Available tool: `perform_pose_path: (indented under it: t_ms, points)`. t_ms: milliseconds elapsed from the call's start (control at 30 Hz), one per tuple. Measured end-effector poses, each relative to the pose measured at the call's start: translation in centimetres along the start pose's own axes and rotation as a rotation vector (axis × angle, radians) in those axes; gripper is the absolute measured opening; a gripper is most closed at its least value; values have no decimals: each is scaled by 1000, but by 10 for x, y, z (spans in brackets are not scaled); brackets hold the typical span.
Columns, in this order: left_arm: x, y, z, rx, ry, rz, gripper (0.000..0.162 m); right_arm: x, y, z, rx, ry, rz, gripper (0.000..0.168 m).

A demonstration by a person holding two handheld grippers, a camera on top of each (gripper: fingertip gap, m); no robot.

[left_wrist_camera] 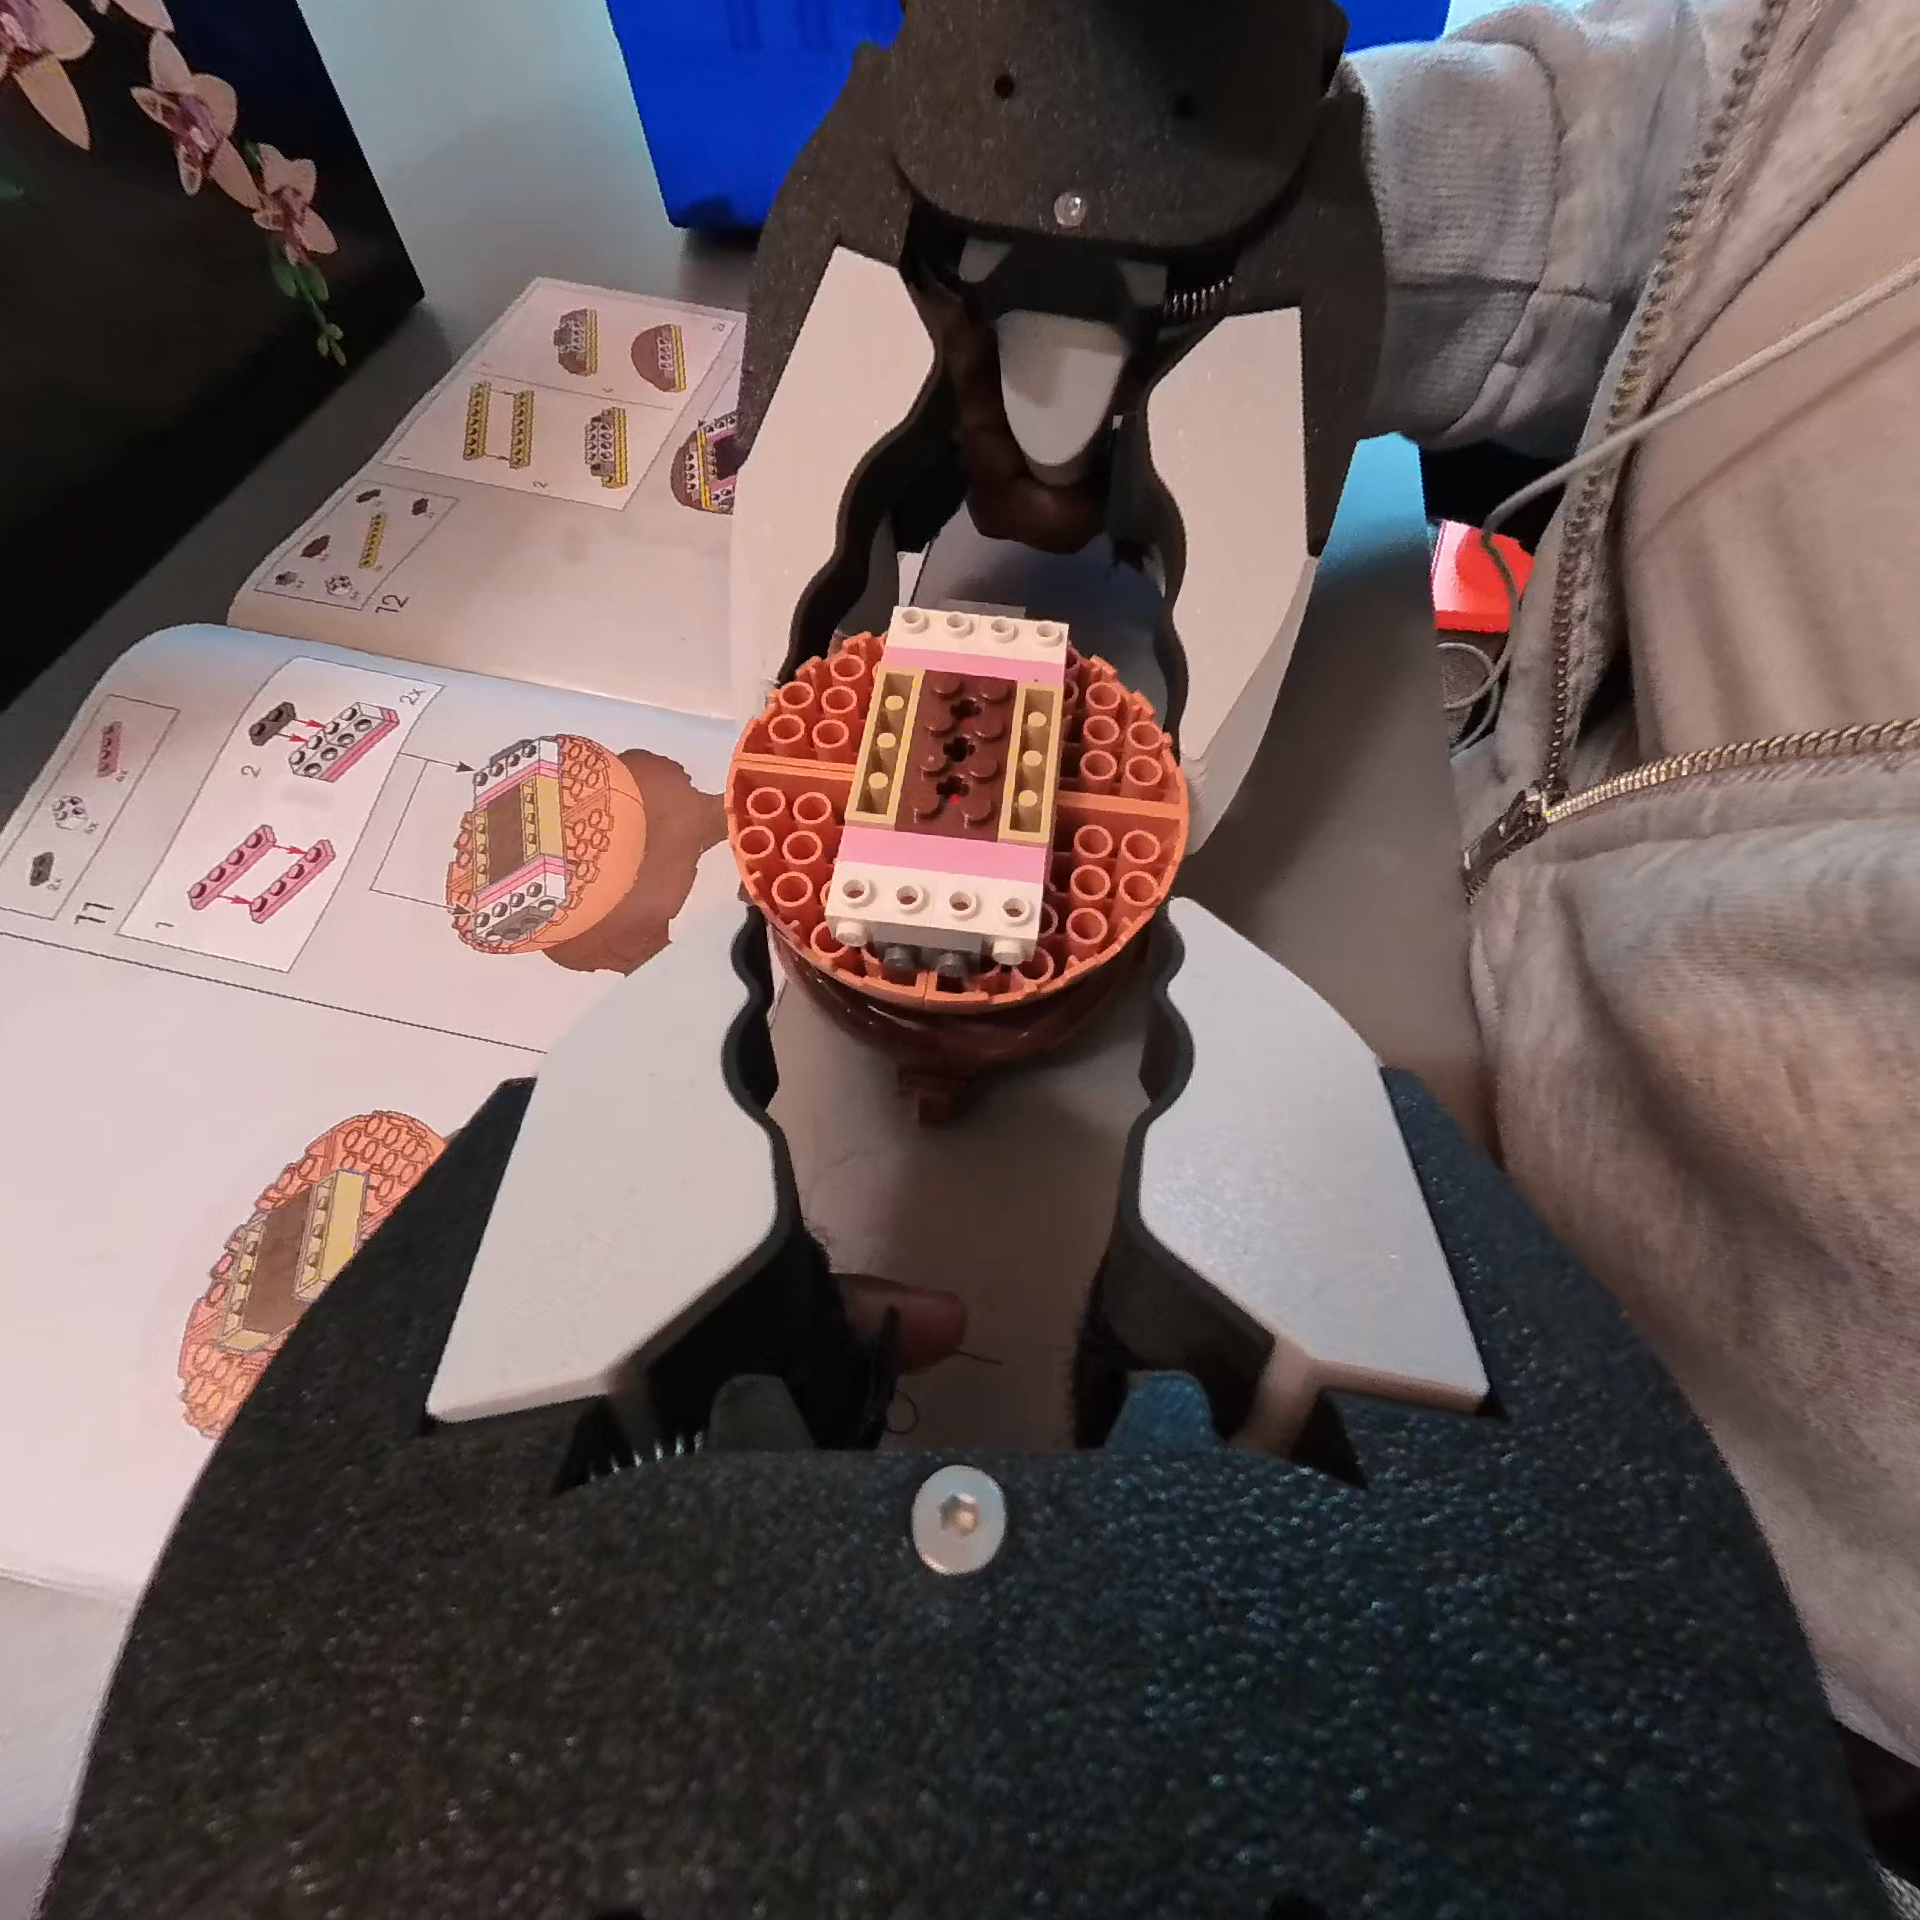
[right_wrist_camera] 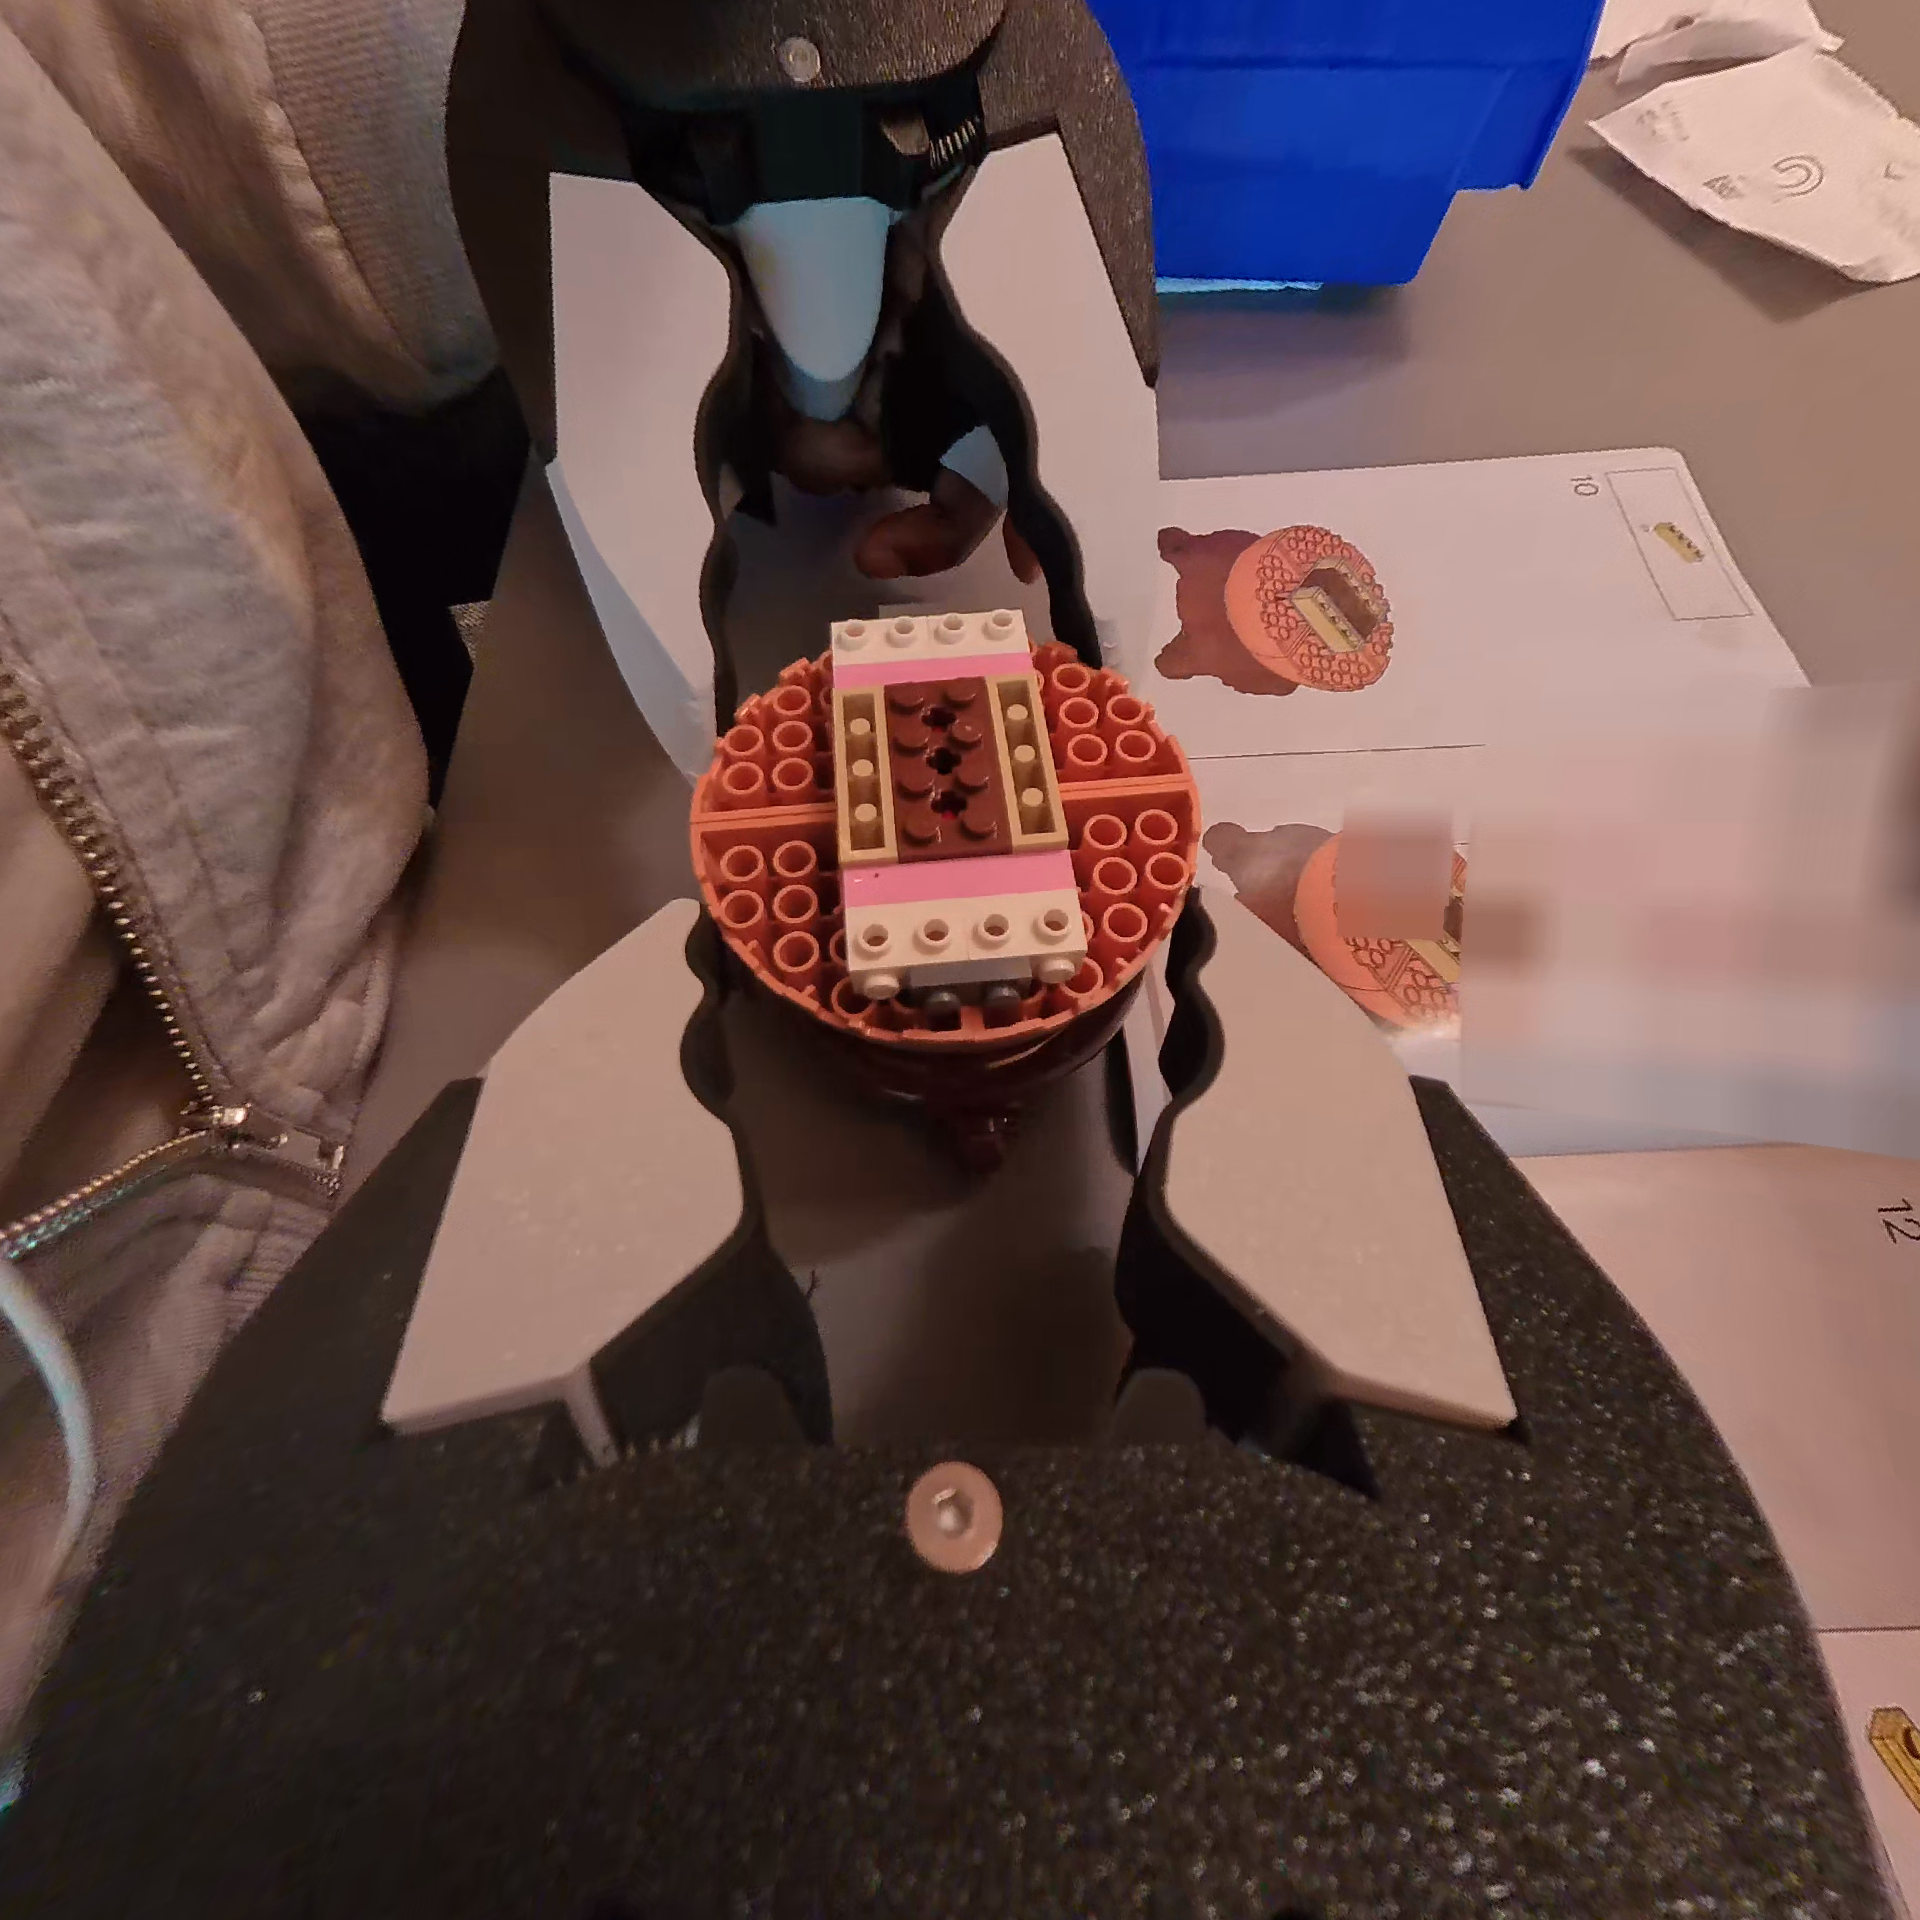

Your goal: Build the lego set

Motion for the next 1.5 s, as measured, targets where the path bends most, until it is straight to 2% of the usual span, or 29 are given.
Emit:
perform_pose_path:
  t_ms: [133,300,433,1500]
  points:
    - [2,0,2,15,-3,-27,69,2,1,0,1,-10,1,81]
    - [2,-1,7,2,69,-58,75,0,2,-2,-7,-14,61,81]
    - [-1,-3,6,-24,89,-28,75,0,2,-2,1,-16,49,81]
    - [-1,-2,4,-44,103,-12,76,1,2,-3,-4,-4,63,83]
Point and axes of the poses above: each gripper's, where its closed fingertips meet, z out along the fingers, x out of its underside, y = z × x across the jaws, the point moved 9 cm from there along -z, back along the fingers, and after that the axes turned 4 degrees about z, right-handed, at the moved point
